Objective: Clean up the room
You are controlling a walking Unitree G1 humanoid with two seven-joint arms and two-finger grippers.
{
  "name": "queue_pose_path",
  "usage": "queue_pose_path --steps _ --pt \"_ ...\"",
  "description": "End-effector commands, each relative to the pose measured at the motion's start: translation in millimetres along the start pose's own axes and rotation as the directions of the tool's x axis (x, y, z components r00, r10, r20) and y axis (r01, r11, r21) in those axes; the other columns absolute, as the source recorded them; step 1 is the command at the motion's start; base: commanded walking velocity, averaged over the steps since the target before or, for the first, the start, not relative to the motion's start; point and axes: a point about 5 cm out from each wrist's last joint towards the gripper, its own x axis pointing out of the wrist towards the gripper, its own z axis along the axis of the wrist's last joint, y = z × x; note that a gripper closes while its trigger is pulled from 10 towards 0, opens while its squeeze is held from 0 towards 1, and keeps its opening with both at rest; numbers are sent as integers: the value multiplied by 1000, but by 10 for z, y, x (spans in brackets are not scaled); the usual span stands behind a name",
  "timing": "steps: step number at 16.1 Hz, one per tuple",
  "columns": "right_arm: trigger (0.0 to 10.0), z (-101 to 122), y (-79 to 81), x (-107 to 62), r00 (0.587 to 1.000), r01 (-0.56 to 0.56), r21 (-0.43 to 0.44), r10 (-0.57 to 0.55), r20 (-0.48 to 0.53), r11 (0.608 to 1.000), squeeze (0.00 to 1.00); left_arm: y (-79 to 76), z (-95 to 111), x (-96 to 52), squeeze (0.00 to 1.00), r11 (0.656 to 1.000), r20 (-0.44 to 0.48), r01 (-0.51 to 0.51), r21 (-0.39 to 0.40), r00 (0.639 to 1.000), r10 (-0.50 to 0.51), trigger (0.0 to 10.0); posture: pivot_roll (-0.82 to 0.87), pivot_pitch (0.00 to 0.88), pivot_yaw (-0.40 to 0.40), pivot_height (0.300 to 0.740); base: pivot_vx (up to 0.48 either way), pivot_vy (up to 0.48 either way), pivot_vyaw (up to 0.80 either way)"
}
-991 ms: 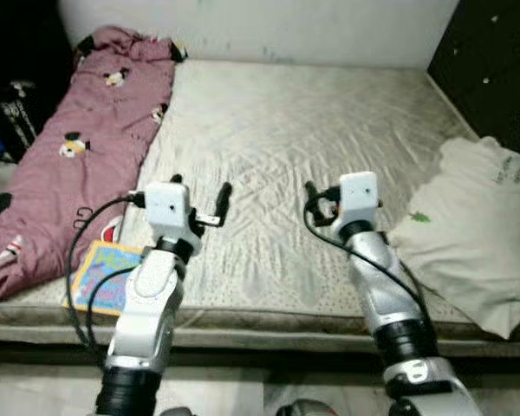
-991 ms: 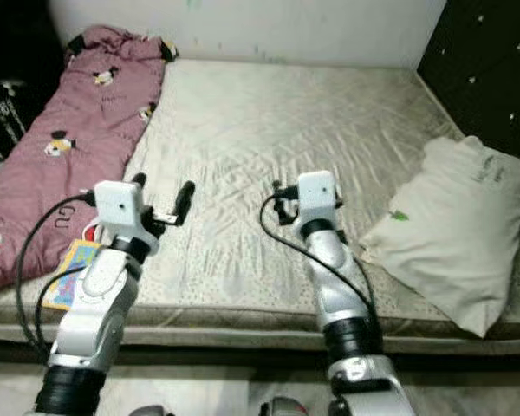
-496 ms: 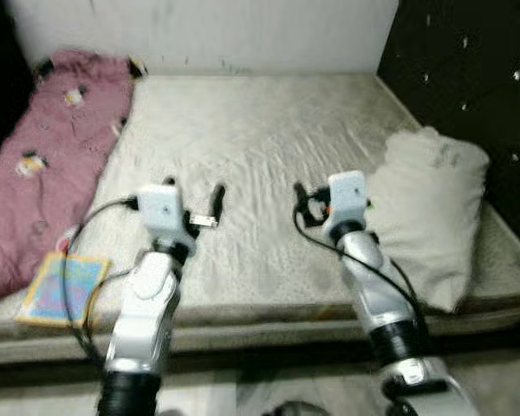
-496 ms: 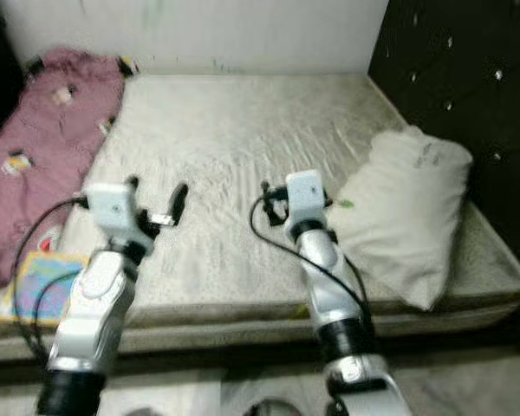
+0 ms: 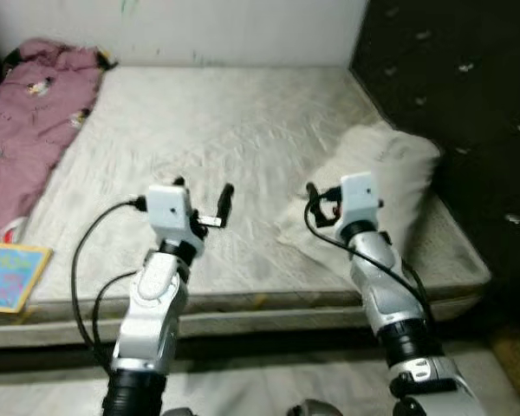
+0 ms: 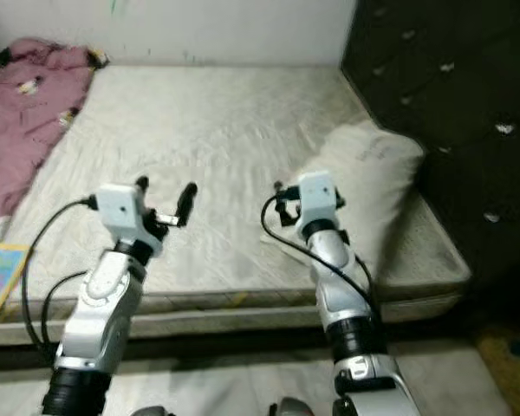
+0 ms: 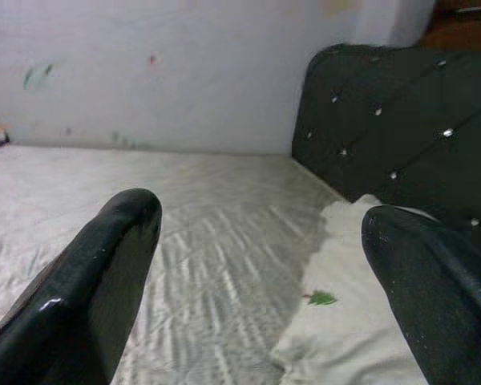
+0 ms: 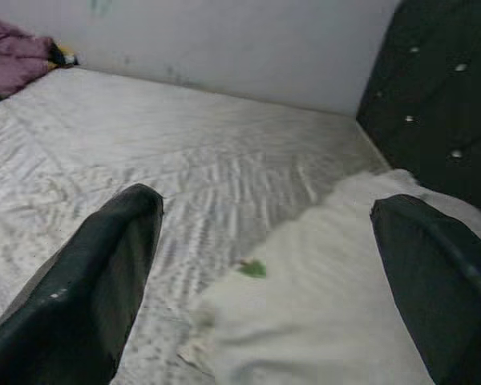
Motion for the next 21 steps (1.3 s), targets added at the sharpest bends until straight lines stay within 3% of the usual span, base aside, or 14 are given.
queue_pose_path --steps 1,21 --pt "10000 60 87 31 1000 -20 8 20 20 1000 0 38 51 1 0 1000 23 0 8 1000 0 10000 -11 0 -19 740 251 0 0" --pt "10000 62 91 45 1000 -21 7 21 22 1000 0 37 49 11 0 1000 25 11 10 1000 -11 10000 -8 0 -18 740 322 0 0"
